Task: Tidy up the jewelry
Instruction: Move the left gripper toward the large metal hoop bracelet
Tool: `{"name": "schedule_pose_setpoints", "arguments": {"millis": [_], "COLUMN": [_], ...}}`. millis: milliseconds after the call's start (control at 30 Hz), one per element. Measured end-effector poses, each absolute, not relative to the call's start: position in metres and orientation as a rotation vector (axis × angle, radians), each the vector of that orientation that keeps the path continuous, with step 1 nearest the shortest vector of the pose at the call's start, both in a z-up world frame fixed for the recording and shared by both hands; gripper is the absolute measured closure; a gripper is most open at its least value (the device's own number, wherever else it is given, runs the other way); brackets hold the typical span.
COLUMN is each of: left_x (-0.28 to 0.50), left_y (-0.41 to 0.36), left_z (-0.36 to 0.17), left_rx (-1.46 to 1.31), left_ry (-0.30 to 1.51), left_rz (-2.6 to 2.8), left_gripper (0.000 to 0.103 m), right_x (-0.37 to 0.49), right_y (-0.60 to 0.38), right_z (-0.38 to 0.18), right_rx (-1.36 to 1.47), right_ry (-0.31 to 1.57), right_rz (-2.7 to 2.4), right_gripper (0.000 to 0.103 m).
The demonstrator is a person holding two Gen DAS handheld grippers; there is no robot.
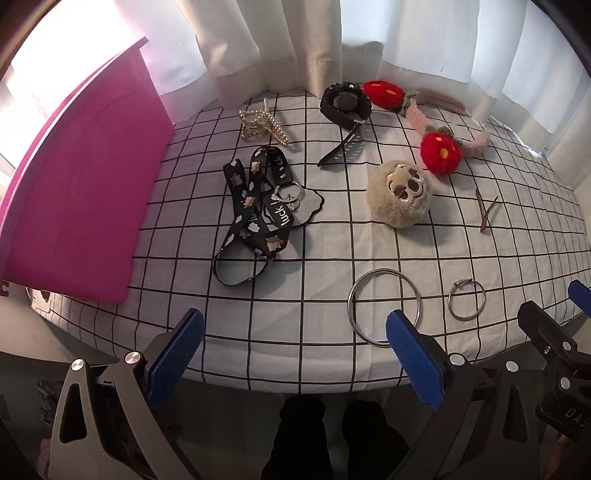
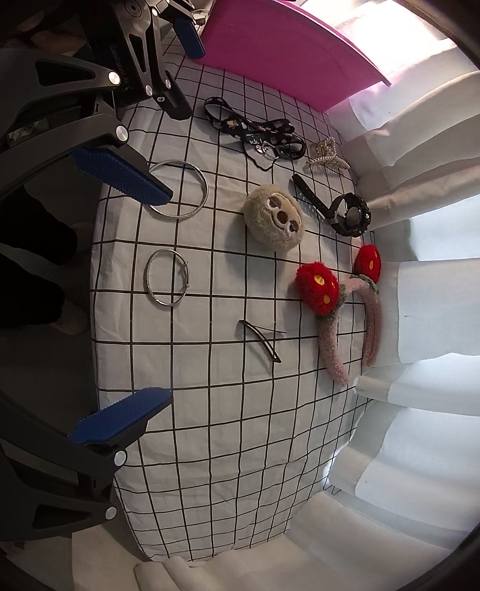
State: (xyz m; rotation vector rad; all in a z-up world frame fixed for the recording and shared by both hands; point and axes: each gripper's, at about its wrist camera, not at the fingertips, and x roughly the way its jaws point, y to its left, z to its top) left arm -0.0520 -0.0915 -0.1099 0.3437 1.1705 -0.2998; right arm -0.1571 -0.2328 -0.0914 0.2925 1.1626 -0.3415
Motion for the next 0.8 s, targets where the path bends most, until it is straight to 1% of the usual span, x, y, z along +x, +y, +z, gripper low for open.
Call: {"name": "schedule_pose_setpoints", "arguments": {"millis": [200, 333, 800], "left_x": [-0.06, -0.059, -0.057], "left_y": [-0.102, -0.108, -0.103], "left_z": [-0.142, -0.155, -0.172], "left_rx": [0.3, 0.285, 0.264], "left_ry": [1.204, 1.204, 1.215], "left_rz": [-0.277, -0.252, -0.2], "left_gripper": [0.006, 0.006, 0.006], "right_x": [-0.15, -0.144, -0.125], "right_y": [-0.241, -0.245, -0.248], "right_z": [-0.134, -0.154, -0.184], "right_rx": [0.24, 0.218, 0.202], "right_ry": [1.224, 1.239, 1.267], "right_rz": [-0.263, -0.216, -0.108], "right_gripper": [0.009, 0.009, 0.009]}}
